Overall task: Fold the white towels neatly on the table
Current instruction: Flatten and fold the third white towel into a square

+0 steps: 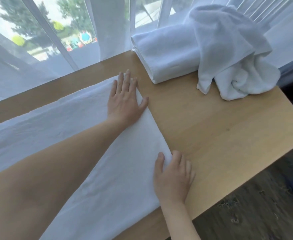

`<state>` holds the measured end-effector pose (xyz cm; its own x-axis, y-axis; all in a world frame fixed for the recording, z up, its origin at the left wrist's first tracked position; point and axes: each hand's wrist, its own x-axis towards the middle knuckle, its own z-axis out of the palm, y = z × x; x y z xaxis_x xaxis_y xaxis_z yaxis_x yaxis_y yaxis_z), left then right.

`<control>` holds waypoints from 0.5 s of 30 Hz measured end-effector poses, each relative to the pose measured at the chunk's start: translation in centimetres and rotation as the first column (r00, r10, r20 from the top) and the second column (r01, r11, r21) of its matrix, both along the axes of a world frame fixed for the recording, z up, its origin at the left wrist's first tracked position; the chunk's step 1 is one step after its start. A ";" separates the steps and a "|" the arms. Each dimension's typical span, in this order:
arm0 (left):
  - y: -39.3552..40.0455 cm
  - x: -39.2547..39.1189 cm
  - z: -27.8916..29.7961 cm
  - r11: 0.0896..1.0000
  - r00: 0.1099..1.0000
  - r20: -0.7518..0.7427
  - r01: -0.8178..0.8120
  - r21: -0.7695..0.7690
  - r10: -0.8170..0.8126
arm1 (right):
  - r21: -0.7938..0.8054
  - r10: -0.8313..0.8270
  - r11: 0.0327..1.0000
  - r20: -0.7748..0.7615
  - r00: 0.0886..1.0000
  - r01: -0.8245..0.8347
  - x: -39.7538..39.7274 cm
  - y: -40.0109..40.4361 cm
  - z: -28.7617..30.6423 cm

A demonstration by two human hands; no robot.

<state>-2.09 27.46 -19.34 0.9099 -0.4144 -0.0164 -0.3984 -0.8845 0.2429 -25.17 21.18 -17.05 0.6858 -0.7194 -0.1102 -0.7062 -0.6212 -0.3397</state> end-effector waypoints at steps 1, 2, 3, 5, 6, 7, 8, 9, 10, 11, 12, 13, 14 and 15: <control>-0.2 -0.1 0.2 0.997 0.998 0.002 -0.064 -0.037 0.064 | 0.015 0.039 0.999 0.003 0.999 -0.039 0.1 0.1 0.3; -0.4 -0.2 0.4 0.988 0.991 0.004 -0.137 -0.073 0.137 | 0.040 0.078 0.996 0.016 0.997 -0.079 0.3 0.1 0.7; -0.5 -0.4 0.7 0.973 0.978 0.005 -0.208 -0.095 0.210 | 0.082 0.114 0.990 0.026 0.993 -0.115 0.6 0.1 1.1; -0.7 -0.6 1.2 0.949 0.953 -0.004 -0.302 -0.090 0.303 | 0.189 0.171 0.967 0.018 0.985 -0.171 1.1 0.3 1.7; -0.7 -0.5 1.5 0.942 0.946 -0.025 -0.325 -0.089 0.324 | 0.230 0.203 0.952 0.019 0.979 -0.202 1.4 0.4 2.0; -0.7 -0.3 1.8 0.932 0.937 -0.069 -0.347 -0.103 0.341 | 0.263 0.237 0.935 0.040 0.971 -0.239 1.5 0.6 2.2; -0.5 -0.1 2.2 0.918 0.924 -0.133 -0.375 -0.130 0.359 | 0.296 0.270 0.913 0.081 0.960 -0.282 1.5 0.8 2.4; -0.3 0.3 2.5 0.899 0.905 -0.199 -0.409 -0.157 0.377 | 0.334 0.295 0.885 0.135 0.946 -0.324 1.6 1.0 2.7; 0.0 0.7 2.9 0.878 0.881 -0.261 -0.445 -0.175 0.395 | 0.375 0.313 0.853 0.189 0.931 -0.363 1.8 1.2 2.9; 0.4 1.1 3.3 0.858 0.856 -0.312 -0.480 -0.181 0.413 | 0.412 0.334 0.817 0.234 0.913 -0.404 1.9 1.6 3.2; 0.8 1.4 3.6 0.843 0.833 -0.352 -0.507 -0.179 0.426 | 0.434 0.369 0.779 0.265 0.891 -0.452 2.1 2.2 3.4; 1.2 1.6 3.9 0.836 0.817 -0.386 -0.521 -0.173 0.429 | 0.440 0.418 0.745 0.278 0.865 -0.502 2.4 2.8 3.7; 1.5 1.7 4.2 0.832 0.803 -0.418 -0.528 -0.170 0.424 | 0.434 0.471 0.716 0.278 0.837 -0.547 2.6 3.5 3.9; 1.9 1.7 4.5 0.831 0.794 -0.452 -0.527 -0.177 0.407 | 0.421 0.515 0.696 0.273 0.813 -0.582 2.8 4.2 4.1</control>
<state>-0.37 29.34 -14.89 0.9356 0.0197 -0.3525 0.2239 -0.8051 0.5493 -22.34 25.38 -12.92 0.9730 -0.0923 -0.2114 -0.2218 -0.6255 -0.7481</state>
